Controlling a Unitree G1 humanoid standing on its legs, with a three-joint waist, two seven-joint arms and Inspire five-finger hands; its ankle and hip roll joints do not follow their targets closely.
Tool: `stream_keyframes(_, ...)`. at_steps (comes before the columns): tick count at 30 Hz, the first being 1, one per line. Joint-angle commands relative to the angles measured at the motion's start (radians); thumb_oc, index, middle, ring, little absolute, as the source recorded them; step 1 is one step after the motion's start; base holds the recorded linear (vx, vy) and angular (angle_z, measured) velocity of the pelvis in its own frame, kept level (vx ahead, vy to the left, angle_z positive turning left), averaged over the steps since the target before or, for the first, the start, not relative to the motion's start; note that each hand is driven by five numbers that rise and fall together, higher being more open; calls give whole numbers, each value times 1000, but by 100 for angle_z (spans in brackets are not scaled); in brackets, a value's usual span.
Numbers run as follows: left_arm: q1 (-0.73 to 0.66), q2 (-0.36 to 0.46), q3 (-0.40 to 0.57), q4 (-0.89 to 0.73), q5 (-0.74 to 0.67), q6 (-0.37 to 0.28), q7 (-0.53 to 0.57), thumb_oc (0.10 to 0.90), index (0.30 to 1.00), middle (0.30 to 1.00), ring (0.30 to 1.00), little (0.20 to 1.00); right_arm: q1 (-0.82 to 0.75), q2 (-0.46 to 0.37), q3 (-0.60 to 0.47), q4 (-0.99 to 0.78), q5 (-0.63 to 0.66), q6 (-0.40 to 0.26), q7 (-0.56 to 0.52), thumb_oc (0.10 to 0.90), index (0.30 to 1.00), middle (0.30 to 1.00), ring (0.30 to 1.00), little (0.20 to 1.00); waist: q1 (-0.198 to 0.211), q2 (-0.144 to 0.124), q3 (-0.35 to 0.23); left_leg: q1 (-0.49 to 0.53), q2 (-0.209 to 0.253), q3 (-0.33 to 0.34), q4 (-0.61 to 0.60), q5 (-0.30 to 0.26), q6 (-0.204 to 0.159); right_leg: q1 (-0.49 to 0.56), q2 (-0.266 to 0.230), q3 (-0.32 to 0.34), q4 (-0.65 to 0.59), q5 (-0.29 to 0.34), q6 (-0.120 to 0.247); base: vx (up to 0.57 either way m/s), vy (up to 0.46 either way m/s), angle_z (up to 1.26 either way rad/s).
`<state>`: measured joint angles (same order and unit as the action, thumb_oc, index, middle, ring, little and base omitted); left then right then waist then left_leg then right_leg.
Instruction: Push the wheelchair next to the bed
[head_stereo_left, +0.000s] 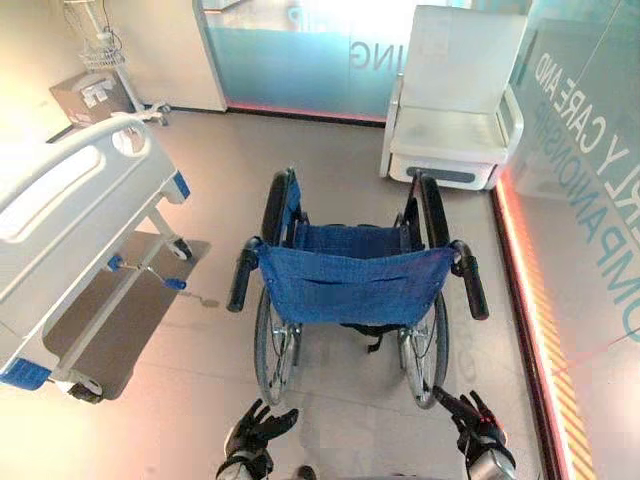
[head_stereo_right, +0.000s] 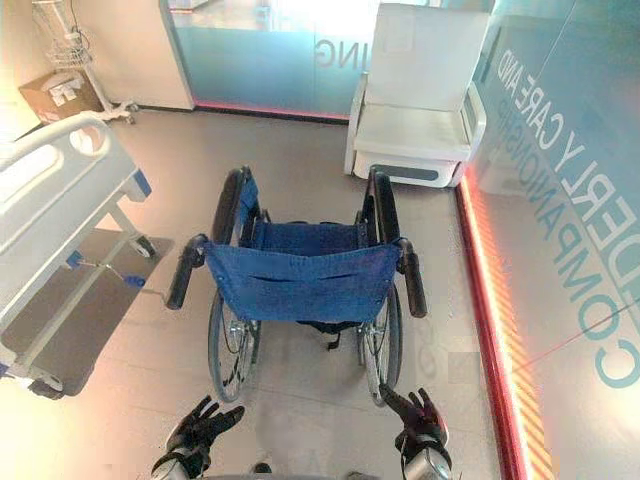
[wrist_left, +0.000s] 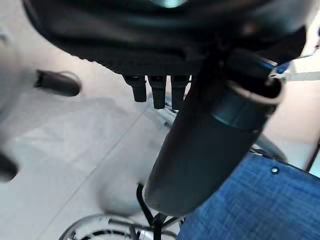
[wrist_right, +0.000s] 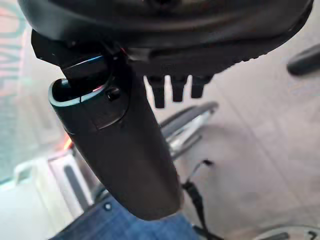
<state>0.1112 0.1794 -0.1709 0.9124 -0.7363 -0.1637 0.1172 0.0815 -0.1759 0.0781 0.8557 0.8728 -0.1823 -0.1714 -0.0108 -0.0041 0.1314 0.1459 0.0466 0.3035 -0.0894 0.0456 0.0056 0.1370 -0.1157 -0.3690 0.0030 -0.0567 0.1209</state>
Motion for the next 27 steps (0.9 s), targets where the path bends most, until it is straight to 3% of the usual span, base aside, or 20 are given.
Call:
stream_keyframes(1, -49, 22, 7, -22, 82, -89, 28, 800, 900, 900, 900, 900, -59, -38, -69, -22, -24, -63, 7, 800, 900, 900, 900, 900, 11, -1, -16, 24, -31, 7, 40, -117, -24, -12, 15, 6, 4, 15, -7, -72, -67, 23)
stream_keyframes(13, -59, 1, -21, 8, 73, -126, -20, 800, 900, 900, 900, 900, -66, -15, -25, 20, -32, -40, 72, 800, 900, 900, 900, 900, 18, -9, -24, 39, -40, 8, 26, -119, -14, -9, 13, 9, 1, 24, 1, 8, 0, 0)
stream_keyframes(18, -70, 13, 1, -8, 41, -165, 35, 800, 900, 900, 900, 900, -78, -30, -31, -22, -38, -43, 38, 800, 900, 900, 900, 900, 15, -10, -21, 49, -42, 9, 20, -118, -13, -7, 13, 11, 1, 28, 4, 0, 0, 0)
stream_keyframes(22, -93, 72, 89, -80, -12, -191, 83, 800, 900, 900, 900, 900, -95, -99, -88, -111, -28, -44, -6, 800, 900, 900, 900, 900, 12, -7, -20, 53, -42, 10, 19, -120, -10, -7, 11, 13, 3, 26, 3, -7, 25, -2)
stream_keyframes(27, -152, 202, 214, -177, -33, -221, 158, 800, 900, 900, 900, 900, -138, -249, -202, -171, -29, -61, -10, 800, 900, 900, 900, 900, 8, -1, -28, 52, -43, 12, 16, -119, -14, -4, 11, 14, 0, 22, 4, -11, 37, -1)
